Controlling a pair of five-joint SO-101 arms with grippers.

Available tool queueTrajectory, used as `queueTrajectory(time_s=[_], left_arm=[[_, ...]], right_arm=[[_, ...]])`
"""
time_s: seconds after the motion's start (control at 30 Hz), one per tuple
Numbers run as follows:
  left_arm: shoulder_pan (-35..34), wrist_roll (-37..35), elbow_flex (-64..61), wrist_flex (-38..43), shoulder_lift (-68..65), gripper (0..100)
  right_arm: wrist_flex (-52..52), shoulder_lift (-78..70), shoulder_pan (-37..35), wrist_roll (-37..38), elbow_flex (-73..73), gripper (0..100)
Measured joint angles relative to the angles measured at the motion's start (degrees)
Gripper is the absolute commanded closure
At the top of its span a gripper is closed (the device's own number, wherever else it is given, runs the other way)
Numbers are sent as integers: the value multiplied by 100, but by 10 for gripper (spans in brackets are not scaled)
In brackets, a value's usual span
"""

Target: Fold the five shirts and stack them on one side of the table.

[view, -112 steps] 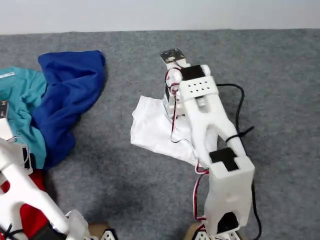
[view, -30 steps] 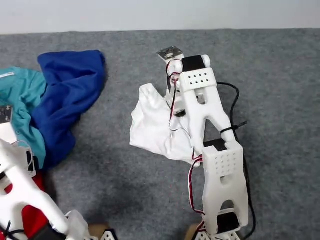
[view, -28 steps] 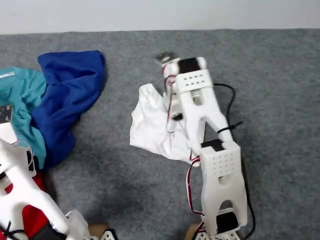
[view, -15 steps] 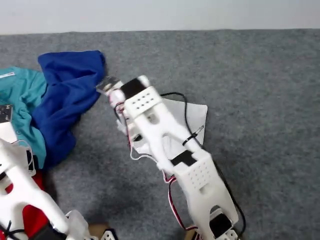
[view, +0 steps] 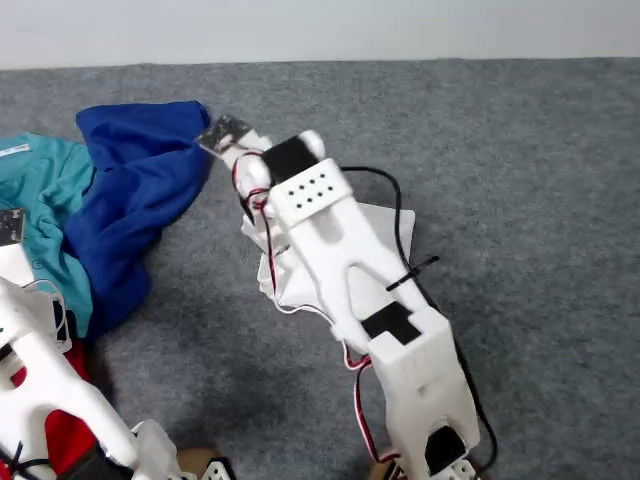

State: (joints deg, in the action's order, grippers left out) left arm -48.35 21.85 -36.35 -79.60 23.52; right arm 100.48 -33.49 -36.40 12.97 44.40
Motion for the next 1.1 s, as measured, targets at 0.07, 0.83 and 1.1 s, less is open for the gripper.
queueTrajectory(time_s=[0.07,0.83,1.1], left_arm=[[0,0,0,0,0,885],[0,0,-88,0,0,885],[0,0,-316,0,0,885]], right_arm=[[0,105,18,62,-35,988],[-1275,-360,-879,167,-756,988],[-44,-360,-369,220,879,988]])
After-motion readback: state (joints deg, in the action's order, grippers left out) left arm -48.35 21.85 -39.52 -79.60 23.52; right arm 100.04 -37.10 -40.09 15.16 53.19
